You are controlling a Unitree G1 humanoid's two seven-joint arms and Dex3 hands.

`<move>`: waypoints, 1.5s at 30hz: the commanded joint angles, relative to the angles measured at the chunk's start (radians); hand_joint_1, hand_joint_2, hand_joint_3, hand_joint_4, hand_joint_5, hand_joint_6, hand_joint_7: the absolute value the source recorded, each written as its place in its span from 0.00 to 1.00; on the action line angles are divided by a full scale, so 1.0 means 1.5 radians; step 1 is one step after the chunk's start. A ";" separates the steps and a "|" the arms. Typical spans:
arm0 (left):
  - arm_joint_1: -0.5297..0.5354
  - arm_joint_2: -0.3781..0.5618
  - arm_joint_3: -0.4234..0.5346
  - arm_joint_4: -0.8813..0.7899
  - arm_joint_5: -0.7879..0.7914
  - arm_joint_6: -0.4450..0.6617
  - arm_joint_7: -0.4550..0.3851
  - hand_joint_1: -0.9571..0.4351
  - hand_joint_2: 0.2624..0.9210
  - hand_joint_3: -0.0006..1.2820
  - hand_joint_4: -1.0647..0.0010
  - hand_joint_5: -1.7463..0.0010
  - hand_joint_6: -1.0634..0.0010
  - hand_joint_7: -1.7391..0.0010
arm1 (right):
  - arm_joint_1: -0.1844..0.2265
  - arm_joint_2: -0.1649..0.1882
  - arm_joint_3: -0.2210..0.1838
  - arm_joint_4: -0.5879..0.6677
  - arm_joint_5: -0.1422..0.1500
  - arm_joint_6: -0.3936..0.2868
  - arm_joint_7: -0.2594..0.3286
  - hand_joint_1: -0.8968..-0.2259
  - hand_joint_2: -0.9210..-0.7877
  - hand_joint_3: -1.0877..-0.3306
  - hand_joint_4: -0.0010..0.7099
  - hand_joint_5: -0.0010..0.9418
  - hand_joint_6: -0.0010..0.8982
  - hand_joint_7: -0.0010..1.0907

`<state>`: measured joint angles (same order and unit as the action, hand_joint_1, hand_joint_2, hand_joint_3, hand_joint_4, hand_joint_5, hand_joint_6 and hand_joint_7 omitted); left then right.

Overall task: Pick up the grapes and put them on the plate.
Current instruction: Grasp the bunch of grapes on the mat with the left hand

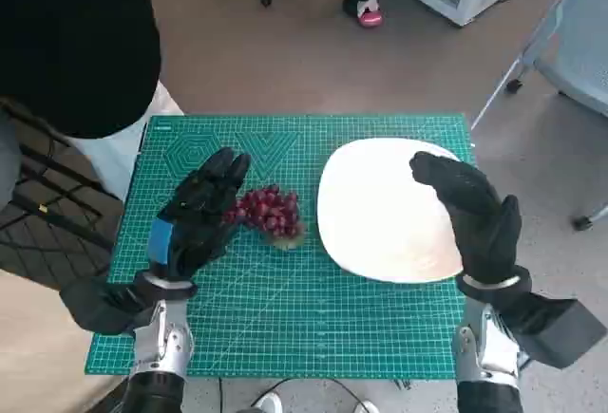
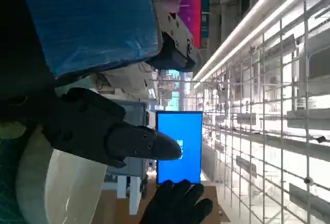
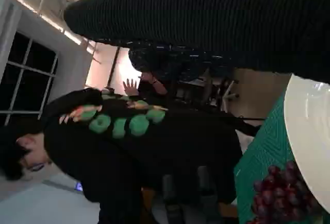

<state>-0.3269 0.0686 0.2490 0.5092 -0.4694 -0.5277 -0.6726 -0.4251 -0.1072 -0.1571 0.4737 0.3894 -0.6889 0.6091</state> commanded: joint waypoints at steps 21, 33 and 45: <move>0.000 0.002 -0.007 0.007 0.009 -0.003 0.000 0.33 1.00 0.13 0.68 1.00 0.51 1.00 | 0.007 -0.001 -0.003 0.011 0.000 0.006 0.001 0.42 0.00 0.35 0.45 0.00 0.00 0.35; -0.002 0.018 -0.008 -0.007 0.021 0.003 0.009 0.32 1.00 0.09 0.68 1.00 0.51 1.00 | 0.004 -0.001 -0.003 0.010 0.000 0.010 -0.002 0.41 0.00 0.34 0.46 0.00 0.00 0.37; 0.021 0.159 -0.045 -0.119 0.429 -0.043 0.227 0.15 0.99 0.01 0.86 1.00 0.73 1.00 | 0.003 0.000 -0.002 0.005 0.000 0.015 -0.005 0.41 0.00 0.34 0.46 0.00 0.00 0.37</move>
<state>-0.3258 0.2050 0.2131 0.4520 -0.1088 -0.5741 -0.4808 -0.4257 -0.1101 -0.1571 0.4752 0.3895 -0.6876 0.6085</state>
